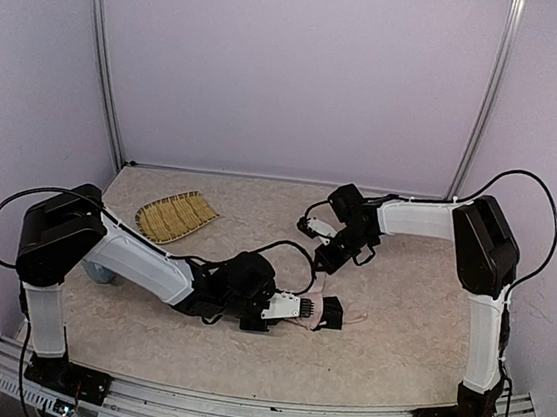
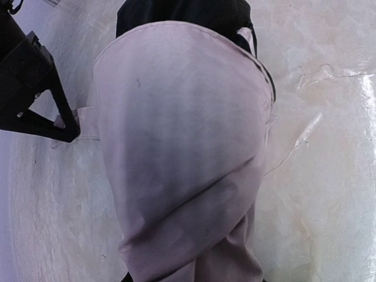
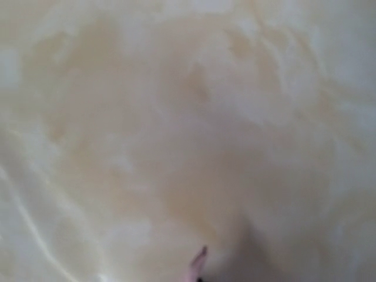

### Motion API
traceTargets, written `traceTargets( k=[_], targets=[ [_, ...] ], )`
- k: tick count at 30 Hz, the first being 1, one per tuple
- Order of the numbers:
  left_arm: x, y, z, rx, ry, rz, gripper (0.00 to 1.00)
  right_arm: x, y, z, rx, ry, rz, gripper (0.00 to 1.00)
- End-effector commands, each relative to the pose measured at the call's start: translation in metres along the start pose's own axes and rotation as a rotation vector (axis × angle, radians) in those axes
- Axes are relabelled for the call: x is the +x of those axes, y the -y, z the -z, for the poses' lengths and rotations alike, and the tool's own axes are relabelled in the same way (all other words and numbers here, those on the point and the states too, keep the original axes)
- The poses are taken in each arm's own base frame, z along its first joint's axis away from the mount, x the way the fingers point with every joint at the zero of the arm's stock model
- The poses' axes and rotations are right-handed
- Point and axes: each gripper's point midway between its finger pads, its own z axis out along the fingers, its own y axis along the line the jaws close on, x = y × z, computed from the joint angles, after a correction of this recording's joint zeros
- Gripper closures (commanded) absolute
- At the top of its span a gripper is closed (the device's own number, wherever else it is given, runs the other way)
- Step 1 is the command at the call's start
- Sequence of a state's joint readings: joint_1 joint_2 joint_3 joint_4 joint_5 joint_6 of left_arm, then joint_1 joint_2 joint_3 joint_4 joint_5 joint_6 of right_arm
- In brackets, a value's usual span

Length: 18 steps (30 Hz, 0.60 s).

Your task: Put away the umbrella

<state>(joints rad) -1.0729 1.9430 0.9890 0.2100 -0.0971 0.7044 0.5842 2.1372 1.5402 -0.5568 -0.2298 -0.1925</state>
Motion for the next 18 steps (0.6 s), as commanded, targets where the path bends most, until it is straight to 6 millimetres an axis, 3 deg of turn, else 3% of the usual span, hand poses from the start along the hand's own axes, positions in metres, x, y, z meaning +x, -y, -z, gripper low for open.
traceTargets(
  k=[1, 5, 9, 14, 18],
  targets=[
    [0.014, 0.049, 0.009, 0.239, -0.044, -0.006, 1.0, -0.063, 0.01, 0.052, -0.002, 0.203, -0.003, 1.0],
    [0.003, 0.066, 0.015, 0.334, -0.015, -0.016, 1.0, -0.104, 0.031, 0.076, 0.07, 0.312, 0.001, 1.0],
    [0.005, 0.078, 0.016, 0.397, -0.015, 0.013, 1.0, -0.126, 0.032, 0.092, 0.069, 0.372, 0.005, 1.0],
    [0.01, 0.075, 0.013, 0.444, 0.01, 0.129, 1.0, -0.145, 0.012, 0.133, 0.004, 0.478, 0.026, 1.0],
    [0.023, 0.043, -0.003, 0.433, 0.01, 0.368, 1.0, -0.15, -0.024, 0.165, -0.145, 0.568, 0.076, 1.0]
  ],
)
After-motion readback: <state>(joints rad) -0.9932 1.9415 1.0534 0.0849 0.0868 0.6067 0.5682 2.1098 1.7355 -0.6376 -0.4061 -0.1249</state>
